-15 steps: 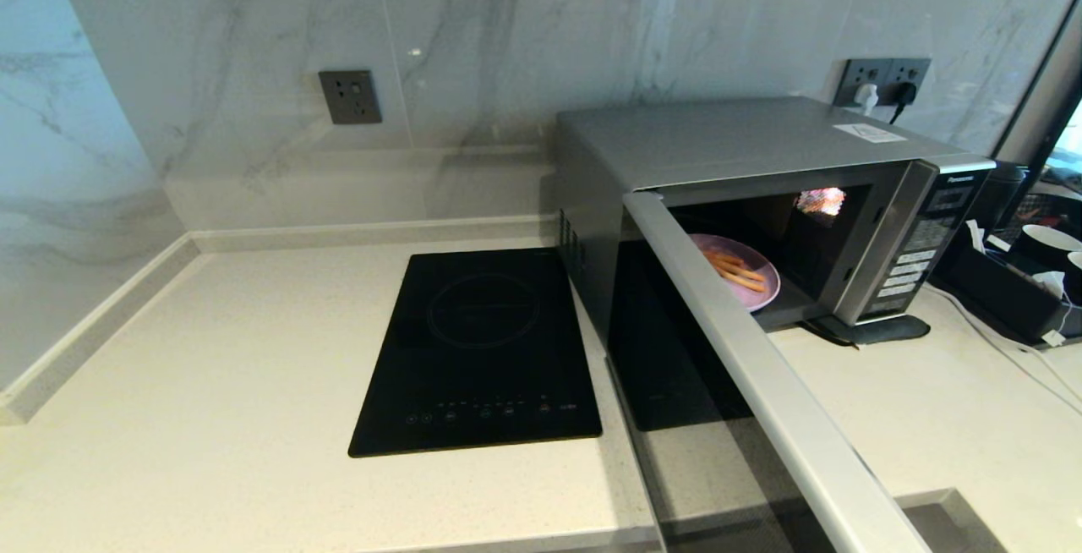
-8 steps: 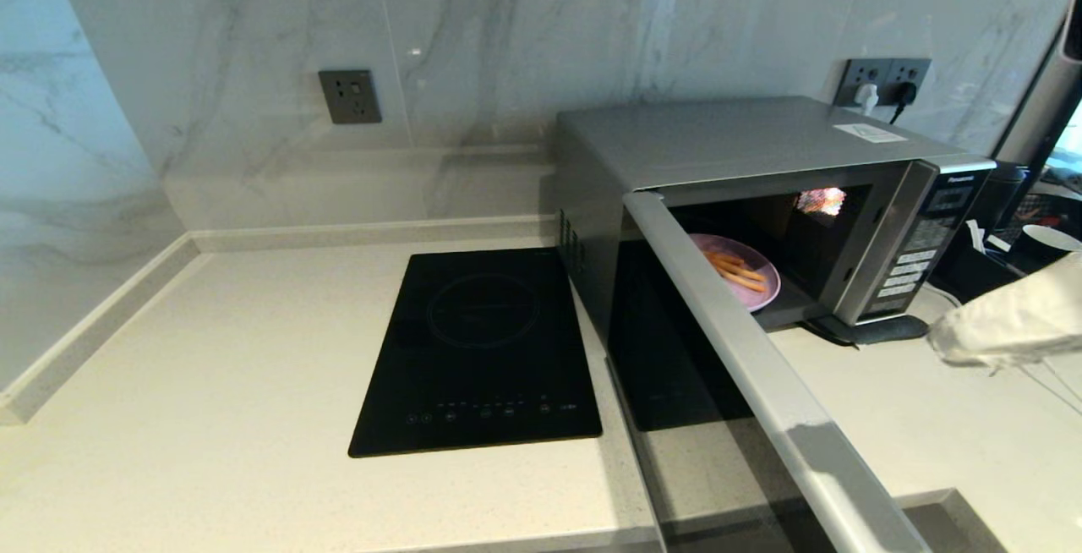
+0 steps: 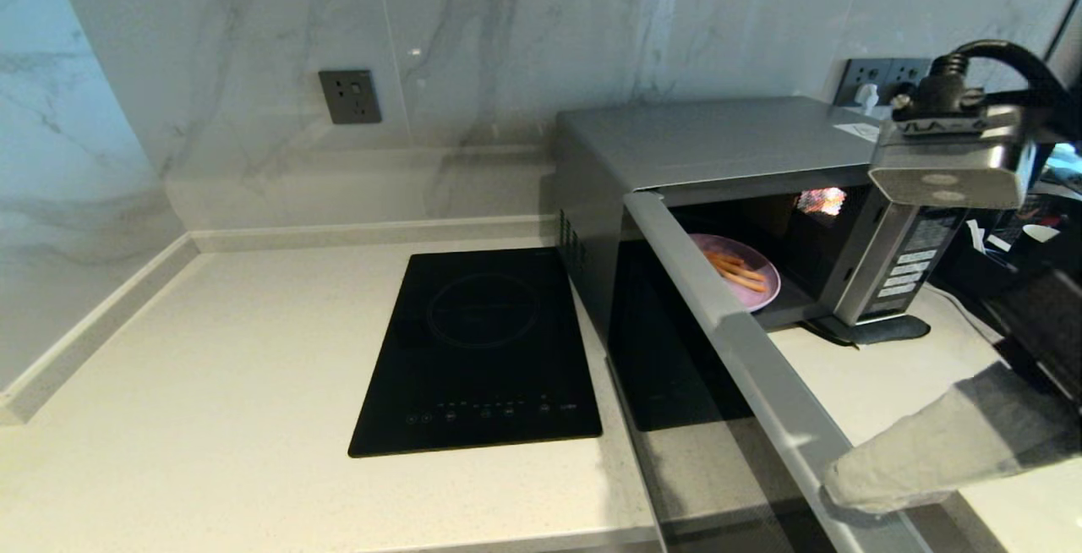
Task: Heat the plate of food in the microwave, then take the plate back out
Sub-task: Close the microwave oven
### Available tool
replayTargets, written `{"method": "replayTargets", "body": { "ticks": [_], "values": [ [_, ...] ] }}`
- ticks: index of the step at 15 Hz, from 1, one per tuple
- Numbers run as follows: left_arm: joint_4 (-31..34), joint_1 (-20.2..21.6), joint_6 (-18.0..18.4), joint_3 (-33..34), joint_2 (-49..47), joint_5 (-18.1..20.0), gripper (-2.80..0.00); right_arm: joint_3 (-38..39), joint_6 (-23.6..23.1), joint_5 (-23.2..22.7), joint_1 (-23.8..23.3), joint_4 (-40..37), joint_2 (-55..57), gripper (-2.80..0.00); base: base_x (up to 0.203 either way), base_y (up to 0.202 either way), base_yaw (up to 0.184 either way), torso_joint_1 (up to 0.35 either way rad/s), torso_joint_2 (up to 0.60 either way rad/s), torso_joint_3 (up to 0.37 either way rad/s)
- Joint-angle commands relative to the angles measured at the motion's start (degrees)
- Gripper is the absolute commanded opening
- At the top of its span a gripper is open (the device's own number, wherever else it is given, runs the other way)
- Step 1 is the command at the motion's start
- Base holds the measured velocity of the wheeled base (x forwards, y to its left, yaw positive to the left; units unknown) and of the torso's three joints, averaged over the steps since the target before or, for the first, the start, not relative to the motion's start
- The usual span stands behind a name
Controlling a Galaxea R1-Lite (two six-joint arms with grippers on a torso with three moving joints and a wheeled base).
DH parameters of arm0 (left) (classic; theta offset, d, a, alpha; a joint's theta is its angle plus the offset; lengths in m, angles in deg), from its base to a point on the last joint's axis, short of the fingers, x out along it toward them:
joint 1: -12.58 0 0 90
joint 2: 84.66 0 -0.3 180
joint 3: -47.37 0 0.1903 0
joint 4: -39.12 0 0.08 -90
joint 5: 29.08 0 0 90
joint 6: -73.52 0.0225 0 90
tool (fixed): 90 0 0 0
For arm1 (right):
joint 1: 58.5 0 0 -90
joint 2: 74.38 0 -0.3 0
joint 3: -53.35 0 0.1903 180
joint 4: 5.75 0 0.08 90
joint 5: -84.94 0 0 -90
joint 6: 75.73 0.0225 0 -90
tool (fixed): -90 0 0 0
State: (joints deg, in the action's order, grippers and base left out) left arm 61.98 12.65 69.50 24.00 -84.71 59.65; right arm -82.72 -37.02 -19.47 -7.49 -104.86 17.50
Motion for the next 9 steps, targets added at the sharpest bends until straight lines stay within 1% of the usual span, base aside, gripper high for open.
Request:
{"method": "replayTargets", "body": {
  "ticks": [1,5,6,9],
  "values": [
    [-0.02,0.01,-0.03,0.00,-0.04,-0.05,-2.80,0.11,0.30,-0.09,0.40,-0.80,2.26,-2.80,0.000,0.000,0.000,0.000,0.00,0.000],
    [-0.02,0.01,-0.02,0.00,-0.04,-0.05,-2.80,0.03,0.48,0.16,0.49,-2.04,3.72,-2.80,0.000,0.000,0.000,0.000,0.00,0.000],
    [-0.02,0.01,-0.02,0.00,-0.04,-0.05,-2.80,0.05,0.48,1.19,0.49,-2.27,3.74,-2.80,0.000,0.000,0.000,0.000,0.00,0.000],
    [-0.02,0.01,-0.02,0.00,-0.04,-0.05,-2.80,0.23,0.72,7.18,0.29,-5.18,3.71,-2.80,0.000,0.000,0.000,0.000,0.00,0.000]
  ]
}}
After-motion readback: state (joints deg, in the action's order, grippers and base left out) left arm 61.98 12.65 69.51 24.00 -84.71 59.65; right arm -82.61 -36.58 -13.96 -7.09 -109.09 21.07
